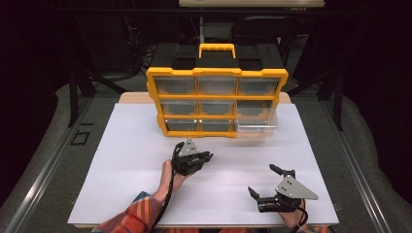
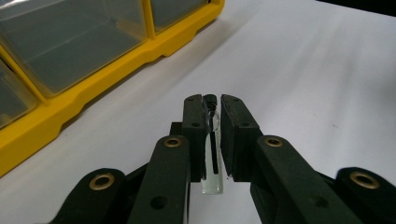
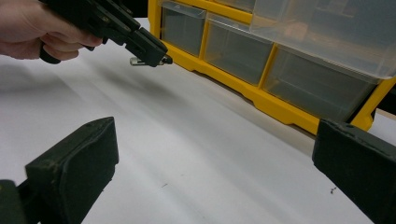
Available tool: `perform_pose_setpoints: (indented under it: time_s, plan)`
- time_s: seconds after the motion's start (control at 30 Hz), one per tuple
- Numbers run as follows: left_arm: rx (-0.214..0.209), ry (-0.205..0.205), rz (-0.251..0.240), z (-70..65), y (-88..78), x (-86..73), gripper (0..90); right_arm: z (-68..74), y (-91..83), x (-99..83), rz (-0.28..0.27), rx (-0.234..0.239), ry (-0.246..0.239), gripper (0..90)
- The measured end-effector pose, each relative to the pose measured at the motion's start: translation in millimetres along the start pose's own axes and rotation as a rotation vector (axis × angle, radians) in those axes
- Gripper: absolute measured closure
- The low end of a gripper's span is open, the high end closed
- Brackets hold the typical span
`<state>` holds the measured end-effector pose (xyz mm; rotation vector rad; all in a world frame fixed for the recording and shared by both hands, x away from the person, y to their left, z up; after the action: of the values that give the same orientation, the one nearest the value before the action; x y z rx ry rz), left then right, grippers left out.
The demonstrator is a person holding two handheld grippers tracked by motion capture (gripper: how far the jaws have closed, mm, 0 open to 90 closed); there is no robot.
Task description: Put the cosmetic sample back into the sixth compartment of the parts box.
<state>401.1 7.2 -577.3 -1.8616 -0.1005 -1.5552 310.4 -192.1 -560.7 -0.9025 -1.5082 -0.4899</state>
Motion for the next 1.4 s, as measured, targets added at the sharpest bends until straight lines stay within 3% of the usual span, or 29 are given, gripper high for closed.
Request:
perform_pose_setpoints:
  time_s: [1.03, 1.4]
  plan:
    - [0.058, -0.058, -0.089, 30.0, 12.2, 35.2, 80.7, -0.1, 0.3, -1.1, 0.005, -0.001, 0.004, 0.0]
    - [0.065, -0.056, -0.128, 34.7, 13.1, 54.0, 80.7, -0.8, 1.0, -1.7, 0.006, -0.003, 0.004, 0.0]
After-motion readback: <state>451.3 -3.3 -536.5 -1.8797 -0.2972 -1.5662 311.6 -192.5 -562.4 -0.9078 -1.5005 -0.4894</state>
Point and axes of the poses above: each handheld gripper's, and its own axes: y roughly forward along the jaws, x roughly out of its top, z roughly to its left, the point moved 9 cm from there along y, roughly forward along the jaws, and after that the axes turned 4 degrees about -z, right-handed, at the moved point
